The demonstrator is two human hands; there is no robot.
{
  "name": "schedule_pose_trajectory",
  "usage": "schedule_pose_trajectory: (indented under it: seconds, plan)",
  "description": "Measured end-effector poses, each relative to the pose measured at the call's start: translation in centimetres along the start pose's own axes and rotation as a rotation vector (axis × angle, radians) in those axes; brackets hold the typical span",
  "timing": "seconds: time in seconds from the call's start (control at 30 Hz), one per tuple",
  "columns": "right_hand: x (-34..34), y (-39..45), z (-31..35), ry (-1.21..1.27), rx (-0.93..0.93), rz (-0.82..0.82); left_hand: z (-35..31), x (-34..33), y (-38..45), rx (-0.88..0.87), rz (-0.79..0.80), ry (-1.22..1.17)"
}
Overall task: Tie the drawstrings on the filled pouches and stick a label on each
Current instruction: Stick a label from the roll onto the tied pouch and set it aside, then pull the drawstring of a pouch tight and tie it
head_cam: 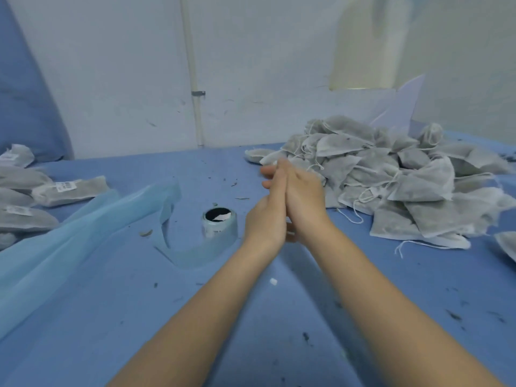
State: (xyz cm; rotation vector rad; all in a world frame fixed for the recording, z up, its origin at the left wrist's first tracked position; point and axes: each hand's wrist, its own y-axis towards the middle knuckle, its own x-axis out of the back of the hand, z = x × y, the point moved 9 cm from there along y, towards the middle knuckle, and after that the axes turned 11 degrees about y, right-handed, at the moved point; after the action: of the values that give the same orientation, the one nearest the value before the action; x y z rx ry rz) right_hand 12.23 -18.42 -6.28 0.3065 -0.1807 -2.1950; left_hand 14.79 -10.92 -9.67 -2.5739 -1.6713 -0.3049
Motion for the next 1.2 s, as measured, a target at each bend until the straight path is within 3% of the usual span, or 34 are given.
schedule_pose_trajectory:
  seconds: [0.3, 0.47, 0.57, 0.73, 0.93, 1.03, 1.1, 1.2]
  plan:
    - [14.9, 0.7, -0.4, 0.083, 0.063, -0.345, -1.3, -11.8, 1.0, -0.091, 0.16, 0.36]
    - [19.2, 1.2, -1.7, 0.096, 0.0, -0.447, -0.6, -13.6, 4.0, -0.063, 0.022, 0.517]
    - [20.0, 1.5, -2.4, 0.173, -0.045, -0.483, 0.3, -14.9, 5.2, -0.026, 0.031, 0.446]
    - [20.0, 1.6, -3.4, 0.105, -0.086, -0.477, 0.5, -15.9, 5.9, -0.025, 0.031, 0.591]
    - [19.0, 1.6, -4.0, -0.331, -0.073, -0.367, -0.1, -15.3, 4.5, -0.073, 0.023, 0.611]
    - [19.0, 1.4, -3.3, -0.429, -0.073, -0.354, -1.3, -13.7, 3.2, -0.16, 0.004, 0.595]
    - [18.6, 1.7, -3.9, -0.378, -0.147, -0.309, -2.2, -12.8, 2.0, -0.235, 0.004, 0.61]
    - [17.4, 1.4, -5.1, 0.055, -0.279, -0.285, -2.9, -12.1, 0.0, -0.315, 0.056, 0.691]
